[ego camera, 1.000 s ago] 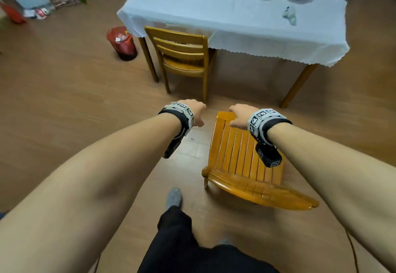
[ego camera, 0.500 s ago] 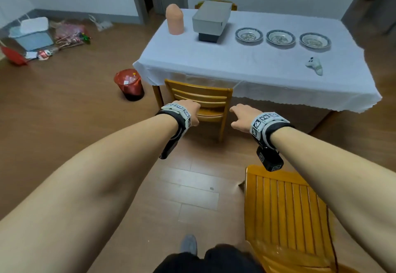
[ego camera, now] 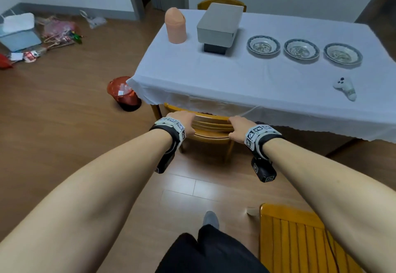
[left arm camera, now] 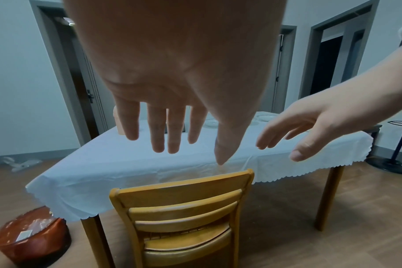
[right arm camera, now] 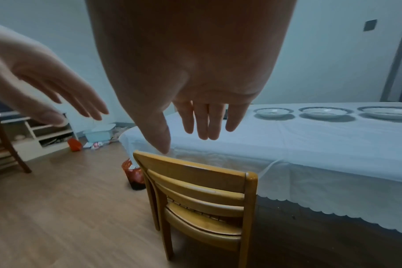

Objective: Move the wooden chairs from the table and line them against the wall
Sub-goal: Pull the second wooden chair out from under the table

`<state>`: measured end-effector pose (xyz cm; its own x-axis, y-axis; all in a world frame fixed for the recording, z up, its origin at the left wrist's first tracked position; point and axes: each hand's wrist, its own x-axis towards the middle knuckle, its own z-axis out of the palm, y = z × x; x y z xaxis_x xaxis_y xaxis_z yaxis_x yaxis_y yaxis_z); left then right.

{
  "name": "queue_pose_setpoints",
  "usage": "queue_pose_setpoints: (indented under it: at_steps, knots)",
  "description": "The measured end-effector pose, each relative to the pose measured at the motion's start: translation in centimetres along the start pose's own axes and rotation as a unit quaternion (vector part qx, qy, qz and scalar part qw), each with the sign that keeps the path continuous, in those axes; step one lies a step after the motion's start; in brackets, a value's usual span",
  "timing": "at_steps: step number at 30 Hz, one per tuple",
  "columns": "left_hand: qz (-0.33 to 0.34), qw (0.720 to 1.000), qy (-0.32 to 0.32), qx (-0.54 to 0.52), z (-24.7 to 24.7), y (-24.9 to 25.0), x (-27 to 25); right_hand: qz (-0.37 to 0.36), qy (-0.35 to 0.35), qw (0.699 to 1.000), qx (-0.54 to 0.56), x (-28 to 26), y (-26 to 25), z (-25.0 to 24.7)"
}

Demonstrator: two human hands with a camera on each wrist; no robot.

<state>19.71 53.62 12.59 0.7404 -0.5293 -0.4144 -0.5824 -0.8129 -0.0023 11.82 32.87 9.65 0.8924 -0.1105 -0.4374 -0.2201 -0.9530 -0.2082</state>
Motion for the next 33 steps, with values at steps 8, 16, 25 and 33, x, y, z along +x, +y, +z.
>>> queue_pose_setpoints:
  at_steps: [8,16,25,33]
  knots:
    - [-0.02,0.999,-0.027,-0.014,4.7,-2.8,8.0,-0.005,-0.024,1.0,0.003,7.9,1.2,4.0]
    - [0.044,0.998,-0.055,0.001,8.3,-4.9,17.6,-0.003,-0.038,0.999,-0.026,15.8,3.2,7.2]
    - [0.081,0.988,-0.13,0.027,9.8,-6.0,25.9,0.01,-0.133,0.991,0.0,24.1,2.5,6.8]
    - [0.122,0.979,-0.158,0.038,9.2,-7.1,26.7,0.035,-0.202,0.978,-0.032,25.4,2.1,6.7]
